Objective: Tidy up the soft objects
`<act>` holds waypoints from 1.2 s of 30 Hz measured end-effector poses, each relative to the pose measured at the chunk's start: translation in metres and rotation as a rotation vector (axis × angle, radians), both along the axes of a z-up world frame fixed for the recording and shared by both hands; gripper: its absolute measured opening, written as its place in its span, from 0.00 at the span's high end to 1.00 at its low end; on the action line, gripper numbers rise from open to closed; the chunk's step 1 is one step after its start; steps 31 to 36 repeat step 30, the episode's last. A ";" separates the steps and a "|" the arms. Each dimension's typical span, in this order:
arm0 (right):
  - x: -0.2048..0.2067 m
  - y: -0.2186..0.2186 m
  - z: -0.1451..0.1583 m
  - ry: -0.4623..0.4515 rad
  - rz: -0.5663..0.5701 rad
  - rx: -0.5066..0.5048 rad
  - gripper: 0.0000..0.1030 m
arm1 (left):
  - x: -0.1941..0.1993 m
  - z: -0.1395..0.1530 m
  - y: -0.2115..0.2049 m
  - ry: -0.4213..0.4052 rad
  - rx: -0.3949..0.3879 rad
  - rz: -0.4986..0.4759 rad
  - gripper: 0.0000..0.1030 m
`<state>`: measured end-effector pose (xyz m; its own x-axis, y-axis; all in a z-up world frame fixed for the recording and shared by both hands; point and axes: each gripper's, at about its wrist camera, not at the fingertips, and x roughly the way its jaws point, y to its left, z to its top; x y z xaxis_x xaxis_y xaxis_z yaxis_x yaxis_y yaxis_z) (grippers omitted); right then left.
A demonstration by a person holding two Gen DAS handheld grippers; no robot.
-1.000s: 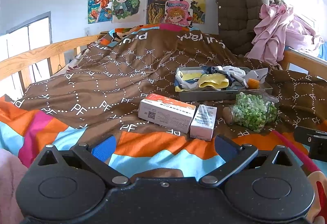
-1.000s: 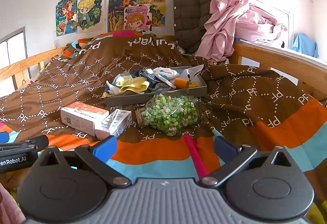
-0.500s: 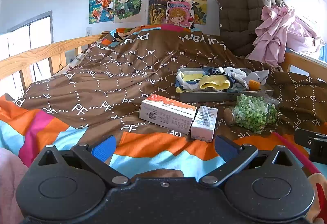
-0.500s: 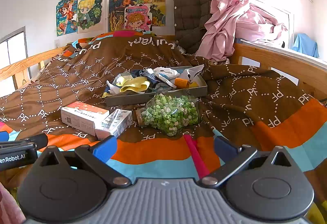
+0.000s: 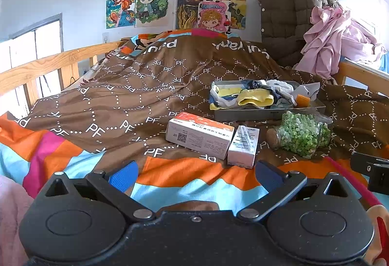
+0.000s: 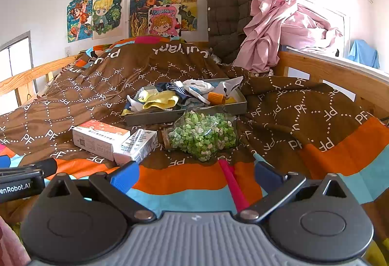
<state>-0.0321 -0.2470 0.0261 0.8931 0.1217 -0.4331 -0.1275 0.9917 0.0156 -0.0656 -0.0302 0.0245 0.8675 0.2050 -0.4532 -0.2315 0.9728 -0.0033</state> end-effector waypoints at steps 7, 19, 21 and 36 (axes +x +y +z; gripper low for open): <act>0.000 0.000 0.000 0.000 0.000 0.000 0.00 | 0.000 0.000 0.000 0.000 0.002 0.004 0.01; 0.000 0.000 -0.002 0.003 -0.001 0.001 0.00 | 0.000 0.000 0.000 0.003 0.002 0.007 0.01; 0.000 0.000 -0.002 0.003 -0.001 0.001 0.00 | -0.001 0.000 0.000 0.002 0.001 0.006 0.01; 0.000 0.000 -0.002 0.004 -0.001 0.000 0.00 | -0.001 0.000 0.000 0.003 0.003 0.006 0.01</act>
